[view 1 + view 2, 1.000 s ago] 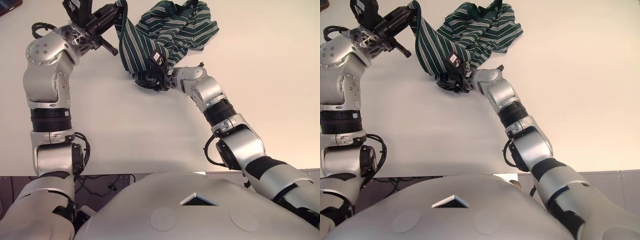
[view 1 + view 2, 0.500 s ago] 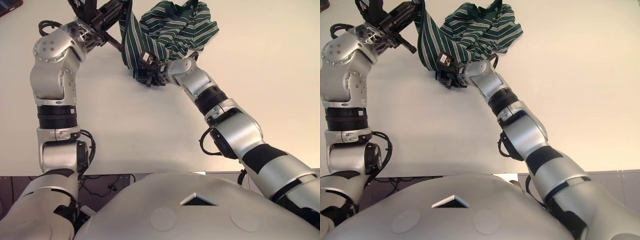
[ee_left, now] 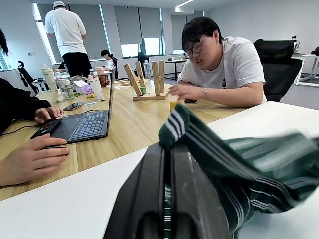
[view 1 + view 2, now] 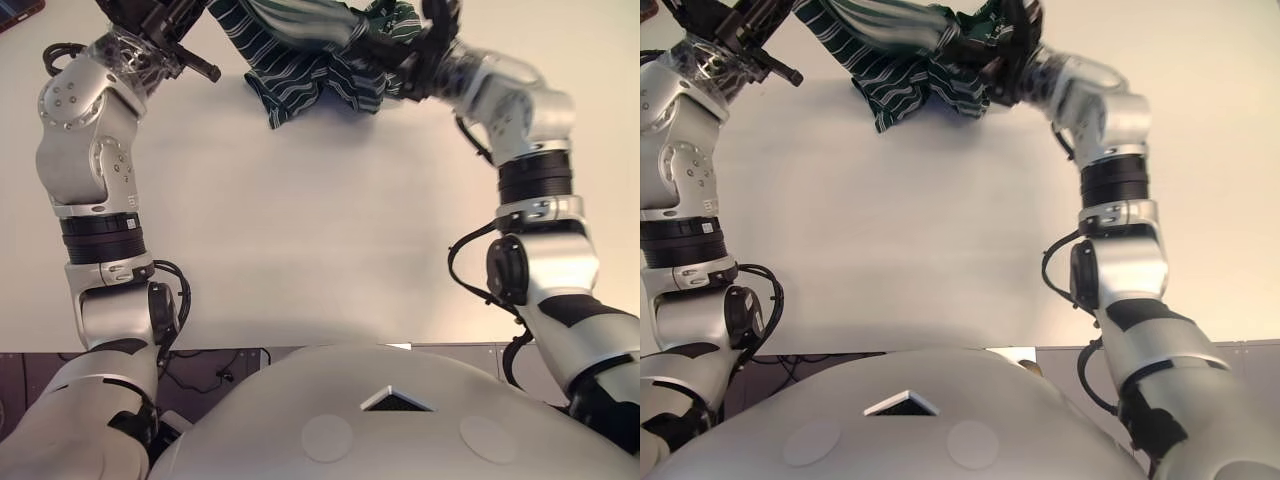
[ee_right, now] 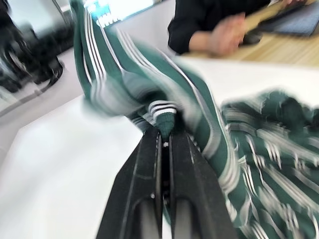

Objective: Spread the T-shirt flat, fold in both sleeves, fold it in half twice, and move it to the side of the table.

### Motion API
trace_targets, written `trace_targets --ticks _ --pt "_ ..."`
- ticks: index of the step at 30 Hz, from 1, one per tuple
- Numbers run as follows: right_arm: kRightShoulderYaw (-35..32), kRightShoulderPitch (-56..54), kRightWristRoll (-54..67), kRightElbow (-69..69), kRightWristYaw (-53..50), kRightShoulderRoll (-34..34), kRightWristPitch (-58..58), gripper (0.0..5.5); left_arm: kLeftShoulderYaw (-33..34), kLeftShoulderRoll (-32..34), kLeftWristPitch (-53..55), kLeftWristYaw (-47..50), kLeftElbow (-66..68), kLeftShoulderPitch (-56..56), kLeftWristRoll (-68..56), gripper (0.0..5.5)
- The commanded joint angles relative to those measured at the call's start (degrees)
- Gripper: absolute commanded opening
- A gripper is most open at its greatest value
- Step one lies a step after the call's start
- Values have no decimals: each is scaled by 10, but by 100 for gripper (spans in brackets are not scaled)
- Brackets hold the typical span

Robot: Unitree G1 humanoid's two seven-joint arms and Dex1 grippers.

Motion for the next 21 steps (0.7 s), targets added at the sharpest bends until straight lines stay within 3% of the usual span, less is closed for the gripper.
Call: trace_targets --ticks 1,6,13,21 --pt "-64 -82 73 16 10 -13 14 5 11 -1 3 1 24 -46 -14 0" --pt "-80 -219 35 208 -11 -22 -116 5 -12 23 -15 -39 176 -214 10 0" --pt "-79 -370 -53 409 -138 -45 -287 5 -29 56 -114 -68 567 -496 89 0" --pt "-59 -447 -160 471 -299 -60 -361 5 -31 54 -178 11 716 -623 162 0"
